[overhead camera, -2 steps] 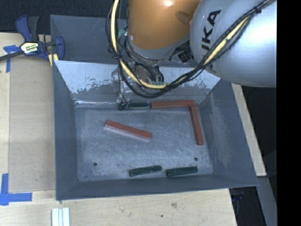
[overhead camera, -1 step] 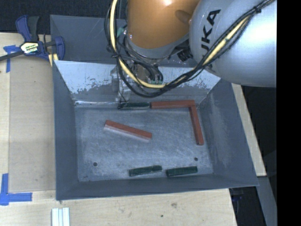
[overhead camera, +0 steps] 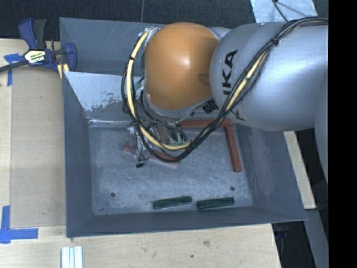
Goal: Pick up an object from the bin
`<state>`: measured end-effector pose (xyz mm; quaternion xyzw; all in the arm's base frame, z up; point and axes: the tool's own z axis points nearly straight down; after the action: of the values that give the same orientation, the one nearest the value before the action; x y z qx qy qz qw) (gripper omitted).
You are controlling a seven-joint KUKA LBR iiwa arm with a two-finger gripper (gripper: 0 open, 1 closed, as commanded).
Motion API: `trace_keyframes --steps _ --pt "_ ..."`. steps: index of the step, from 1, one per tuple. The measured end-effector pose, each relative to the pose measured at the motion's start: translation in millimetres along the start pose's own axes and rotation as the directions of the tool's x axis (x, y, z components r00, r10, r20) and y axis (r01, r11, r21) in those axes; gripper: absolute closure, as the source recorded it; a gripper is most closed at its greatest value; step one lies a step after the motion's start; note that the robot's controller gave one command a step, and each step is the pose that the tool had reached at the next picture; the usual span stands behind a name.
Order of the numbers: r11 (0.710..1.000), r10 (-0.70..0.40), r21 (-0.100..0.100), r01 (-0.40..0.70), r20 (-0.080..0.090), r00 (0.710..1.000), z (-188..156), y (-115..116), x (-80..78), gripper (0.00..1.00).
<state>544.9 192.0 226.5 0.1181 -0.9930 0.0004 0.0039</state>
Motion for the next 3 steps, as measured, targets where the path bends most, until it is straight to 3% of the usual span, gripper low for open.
trace_keyframes --steps 1,2,3 --pt "1.000 0.003 0.000 -0.002 0.011 1.000 -4.8 -0.8 -3.1 0.00" --pt "0.991 -0.137 0.002 0.137 0.002 0.991 161.3 -64.9 35.1 0.00" --pt "0.989 -0.145 0.006 0.145 0.018 0.989 104.9 -120.5 -38.7 0.00"
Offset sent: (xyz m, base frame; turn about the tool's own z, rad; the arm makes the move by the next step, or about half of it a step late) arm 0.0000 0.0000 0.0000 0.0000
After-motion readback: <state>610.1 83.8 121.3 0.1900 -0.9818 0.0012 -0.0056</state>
